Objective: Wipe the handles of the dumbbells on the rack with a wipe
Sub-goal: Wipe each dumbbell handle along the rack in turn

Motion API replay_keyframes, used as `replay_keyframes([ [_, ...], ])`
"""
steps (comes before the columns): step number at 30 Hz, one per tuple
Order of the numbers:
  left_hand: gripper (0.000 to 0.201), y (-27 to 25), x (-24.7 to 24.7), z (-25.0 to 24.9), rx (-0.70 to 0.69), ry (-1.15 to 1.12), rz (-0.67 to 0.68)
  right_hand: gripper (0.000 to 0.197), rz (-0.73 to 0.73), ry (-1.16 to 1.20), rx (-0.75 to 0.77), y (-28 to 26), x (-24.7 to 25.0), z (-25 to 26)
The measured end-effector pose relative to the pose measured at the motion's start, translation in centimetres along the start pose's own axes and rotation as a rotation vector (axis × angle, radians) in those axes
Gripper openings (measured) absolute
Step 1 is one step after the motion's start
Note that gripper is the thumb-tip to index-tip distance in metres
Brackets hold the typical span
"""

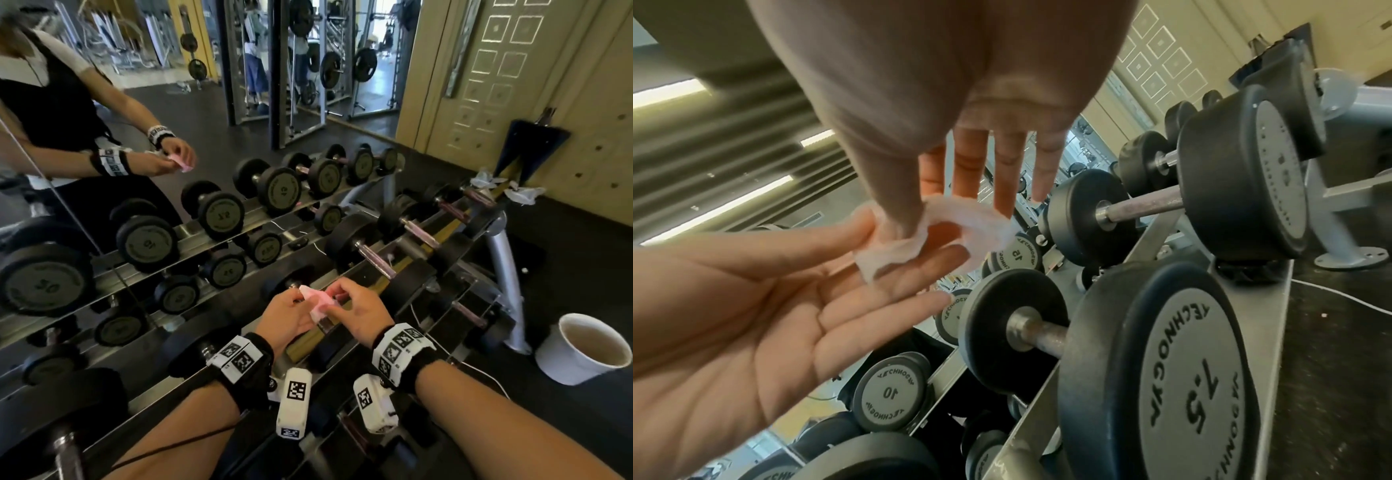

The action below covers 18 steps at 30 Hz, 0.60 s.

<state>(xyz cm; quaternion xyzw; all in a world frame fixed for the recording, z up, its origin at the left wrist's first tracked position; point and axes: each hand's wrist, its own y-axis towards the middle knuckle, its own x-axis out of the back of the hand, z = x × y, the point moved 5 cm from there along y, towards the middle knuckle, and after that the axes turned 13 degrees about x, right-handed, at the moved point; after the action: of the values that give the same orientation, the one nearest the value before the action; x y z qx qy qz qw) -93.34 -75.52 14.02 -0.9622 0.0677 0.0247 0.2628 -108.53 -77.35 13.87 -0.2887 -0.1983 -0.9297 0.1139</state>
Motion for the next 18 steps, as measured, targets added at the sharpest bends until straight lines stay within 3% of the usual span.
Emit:
replay_keyframes([
  [6,0.013,0.9,-0.6,-1.1,-0.066,0.162,-0.125,0.009,-0.035,-0.026,-0.043,-0.2,3.3,-1.7],
  [12,0.020,2.4,-3.6,-2.1,-0.165,0.356,-0.227,0.007,-0.169,0.094,-0.049,-0.1,8.5,-5.4],
  [17,0.001,4.2,-8.5,-3.0,-0.207,0.475,-0.298,0.011,-0.125,0.222,-0.080,0.5,13.4,-10.0],
  [18,0.005,4.8,-9.5,-3.3,-0.210,0.493,-0.315,0.015,-0.117,0.227,-0.070,0.8,14.5,-10.7],
])
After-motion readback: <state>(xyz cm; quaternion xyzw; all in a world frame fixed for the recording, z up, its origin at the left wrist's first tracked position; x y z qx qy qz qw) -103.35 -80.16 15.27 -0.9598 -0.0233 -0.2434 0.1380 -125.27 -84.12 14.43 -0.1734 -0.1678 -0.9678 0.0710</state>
